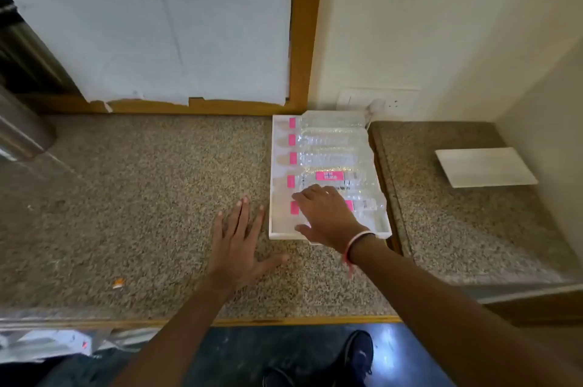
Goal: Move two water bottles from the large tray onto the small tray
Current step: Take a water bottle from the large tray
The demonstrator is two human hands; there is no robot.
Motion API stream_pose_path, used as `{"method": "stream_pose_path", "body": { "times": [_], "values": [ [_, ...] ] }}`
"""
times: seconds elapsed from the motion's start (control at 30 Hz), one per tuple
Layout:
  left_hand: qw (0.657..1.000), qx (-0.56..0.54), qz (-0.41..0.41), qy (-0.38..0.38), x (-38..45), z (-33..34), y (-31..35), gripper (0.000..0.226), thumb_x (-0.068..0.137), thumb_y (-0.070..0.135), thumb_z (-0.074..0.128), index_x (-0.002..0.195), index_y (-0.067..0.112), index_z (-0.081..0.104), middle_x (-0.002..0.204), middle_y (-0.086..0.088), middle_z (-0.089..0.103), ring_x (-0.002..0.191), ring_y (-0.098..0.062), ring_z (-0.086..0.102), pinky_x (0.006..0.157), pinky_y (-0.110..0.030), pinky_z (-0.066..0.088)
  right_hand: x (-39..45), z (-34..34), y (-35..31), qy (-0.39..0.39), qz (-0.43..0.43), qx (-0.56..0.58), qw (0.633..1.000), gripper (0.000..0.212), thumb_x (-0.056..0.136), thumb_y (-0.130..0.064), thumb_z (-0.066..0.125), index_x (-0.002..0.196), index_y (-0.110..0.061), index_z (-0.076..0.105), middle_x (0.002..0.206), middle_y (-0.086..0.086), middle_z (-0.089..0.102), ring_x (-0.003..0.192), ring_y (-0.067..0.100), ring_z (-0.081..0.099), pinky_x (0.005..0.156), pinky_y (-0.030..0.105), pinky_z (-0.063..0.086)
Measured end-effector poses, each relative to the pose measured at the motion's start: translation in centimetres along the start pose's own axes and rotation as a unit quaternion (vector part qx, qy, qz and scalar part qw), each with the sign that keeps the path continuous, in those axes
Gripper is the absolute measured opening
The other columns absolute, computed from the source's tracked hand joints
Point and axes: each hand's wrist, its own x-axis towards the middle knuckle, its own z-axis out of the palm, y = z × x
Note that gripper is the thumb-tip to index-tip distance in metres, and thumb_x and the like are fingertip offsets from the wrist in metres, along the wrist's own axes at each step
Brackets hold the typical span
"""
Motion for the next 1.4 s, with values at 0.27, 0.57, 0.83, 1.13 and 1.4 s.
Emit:
{"method": "stream_pose_path", "body": {
  "times": [0.27, 0.57, 0.83, 1.13, 1.4],
  "values": [
    [1.000, 0.012, -0.023, 0.006, 0.7, 0.9, -0.7, 0.112, 0.070, 0.100, 0.017, 0.160, 0.033, 0.009, 0.172, -0.011, 0.003, 0.159, -0.033, 0.004, 0.117, -0.080, 0.004, 0.8, -2.0, -1.3, 0.098, 0.048, 0.071, 0.991, 0.019, 0.088, -0.002, 0.066, 0.097, -0.019, 0.071, 0.099, 0.003, 0.076, 0.099, 0.025, 0.068, 0.090, 0.039, 0.050],
    [0.999, 0.002, -0.031, 0.017, 1.0, 1.5, -1.0, 0.114, 0.069, 0.102, 0.022, 0.160, 0.035, 0.006, 0.173, -0.010, 0.004, 0.159, -0.033, 0.006, 0.116, -0.080, 0.009, -3.8, -7.1, 2.9, 0.247, 0.117, 0.417, 0.867, 0.023, 0.084, -0.014, 0.080, 0.105, -0.016, 0.071, 0.103, -0.009, 0.074, 0.097, -0.006, 0.062, 0.083, 0.004, 0.042],
    [0.999, 0.013, -0.030, 0.008, 0.9, 1.1, -0.7, 0.117, 0.068, 0.102, 0.020, 0.160, 0.031, 0.012, 0.172, -0.010, 0.011, 0.159, -0.032, 0.012, 0.115, -0.079, 0.014, -4.7, -6.8, 5.1, 0.266, 0.121, 0.453, 0.842, 0.021, 0.086, -0.018, 0.078, 0.106, -0.017, 0.071, 0.103, -0.007, 0.076, 0.095, 0.001, 0.065, 0.073, 0.007, 0.040],
    [0.996, -0.015, 0.002, 0.093, 4.3, -2.9, 6.3, 0.124, 0.065, 0.102, 0.027, 0.161, 0.024, 0.011, 0.171, -0.015, 0.012, 0.158, -0.037, 0.012, 0.117, -0.076, 0.024, -6.6, -8.9, 10.6, 0.281, 0.050, 0.537, 0.794, 0.024, 0.086, -0.010, 0.078, 0.109, -0.007, 0.070, 0.105, 0.006, 0.076, 0.104, 0.028, 0.070, 0.089, 0.054, 0.055],
    [0.987, -0.007, 0.020, 0.162, 10.7, -3.1, 21.8, 0.118, 0.070, 0.099, 0.034, 0.159, 0.021, 0.024, 0.168, -0.017, 0.022, 0.156, -0.036, 0.020, 0.118, -0.073, 0.022, -10.7, -11.1, 22.1, 0.297, 0.045, 0.575, 0.761, 0.033, 0.084, -0.005, 0.078, 0.115, -0.004, 0.070, 0.111, 0.005, 0.075, 0.107, 0.018, 0.071, 0.098, 0.043, 0.056]
  ]
}}
